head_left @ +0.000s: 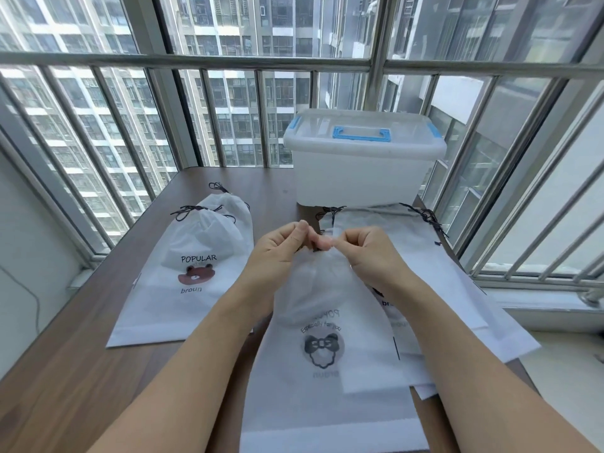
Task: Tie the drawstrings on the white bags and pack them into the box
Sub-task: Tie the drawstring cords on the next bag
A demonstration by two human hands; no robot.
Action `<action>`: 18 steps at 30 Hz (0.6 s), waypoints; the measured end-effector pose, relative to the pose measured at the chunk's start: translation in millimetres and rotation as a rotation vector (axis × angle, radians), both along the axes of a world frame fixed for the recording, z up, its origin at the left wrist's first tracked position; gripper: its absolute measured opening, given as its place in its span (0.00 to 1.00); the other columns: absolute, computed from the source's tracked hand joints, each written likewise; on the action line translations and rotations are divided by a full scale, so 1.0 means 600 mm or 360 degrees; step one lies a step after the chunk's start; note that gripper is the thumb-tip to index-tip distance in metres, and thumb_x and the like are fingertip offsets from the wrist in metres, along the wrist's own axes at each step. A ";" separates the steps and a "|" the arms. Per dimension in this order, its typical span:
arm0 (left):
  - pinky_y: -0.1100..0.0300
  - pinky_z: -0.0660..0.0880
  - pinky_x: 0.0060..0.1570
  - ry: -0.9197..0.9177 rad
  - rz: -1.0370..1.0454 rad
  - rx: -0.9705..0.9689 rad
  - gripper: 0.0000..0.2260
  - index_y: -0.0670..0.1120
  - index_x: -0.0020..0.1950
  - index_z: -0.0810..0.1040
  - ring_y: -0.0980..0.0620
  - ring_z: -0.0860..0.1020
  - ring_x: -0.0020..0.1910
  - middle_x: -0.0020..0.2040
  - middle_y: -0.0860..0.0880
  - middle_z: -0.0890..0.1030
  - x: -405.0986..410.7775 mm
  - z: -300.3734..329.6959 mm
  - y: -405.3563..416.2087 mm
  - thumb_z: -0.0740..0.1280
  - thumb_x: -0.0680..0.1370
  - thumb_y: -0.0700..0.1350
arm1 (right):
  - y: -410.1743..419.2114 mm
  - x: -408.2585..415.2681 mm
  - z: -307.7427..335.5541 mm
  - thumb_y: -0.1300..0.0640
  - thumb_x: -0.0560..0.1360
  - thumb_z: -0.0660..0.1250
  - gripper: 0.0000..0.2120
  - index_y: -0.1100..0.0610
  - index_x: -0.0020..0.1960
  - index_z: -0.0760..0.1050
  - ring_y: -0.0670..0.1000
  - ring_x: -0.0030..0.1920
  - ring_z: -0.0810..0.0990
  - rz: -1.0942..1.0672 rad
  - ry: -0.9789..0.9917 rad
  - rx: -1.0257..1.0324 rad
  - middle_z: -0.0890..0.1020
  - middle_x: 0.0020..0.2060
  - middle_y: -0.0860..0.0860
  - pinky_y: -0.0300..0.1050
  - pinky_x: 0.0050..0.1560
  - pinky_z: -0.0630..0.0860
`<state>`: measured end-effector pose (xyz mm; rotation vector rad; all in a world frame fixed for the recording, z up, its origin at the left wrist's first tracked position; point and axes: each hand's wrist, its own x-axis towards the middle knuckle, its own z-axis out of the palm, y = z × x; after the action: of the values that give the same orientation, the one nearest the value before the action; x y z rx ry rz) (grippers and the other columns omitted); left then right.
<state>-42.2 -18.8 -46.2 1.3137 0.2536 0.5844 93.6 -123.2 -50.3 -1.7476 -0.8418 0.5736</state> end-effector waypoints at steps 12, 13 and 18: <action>0.69 0.67 0.39 0.0367 0.0081 0.0928 0.15 0.50 0.39 0.78 0.63 0.71 0.32 0.32 0.59 0.76 0.003 -0.017 -0.002 0.61 0.83 0.39 | -0.034 0.005 0.032 0.56 0.74 0.75 0.11 0.45 0.54 0.84 0.46 0.28 0.64 0.0276 -0.0771 0.0154 0.66 0.26 0.43 0.36 0.32 0.63; 0.69 0.67 0.39 0.0360 0.0057 0.0898 0.16 0.52 0.38 0.78 0.63 0.71 0.33 0.33 0.58 0.75 0.004 -0.016 -0.003 0.61 0.84 0.39 | -0.033 0.002 0.034 0.56 0.74 0.75 0.10 0.45 0.54 0.85 0.46 0.28 0.62 0.0341 -0.0788 0.0166 0.66 0.26 0.43 0.35 0.31 0.62; 0.64 0.66 0.39 0.0327 -0.0033 0.0816 0.16 0.47 0.38 0.77 0.55 0.69 0.36 0.34 0.54 0.74 0.005 -0.017 -0.001 0.60 0.84 0.42 | -0.028 0.012 0.023 0.60 0.73 0.76 0.08 0.49 0.50 0.87 0.46 0.28 0.58 0.0367 -0.0645 0.0248 0.64 0.22 0.43 0.38 0.30 0.56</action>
<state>-38.9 -19.3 -56.2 1.8747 0.2674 0.5140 100.6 -139.9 -36.3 -1.6575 -1.3478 0.2927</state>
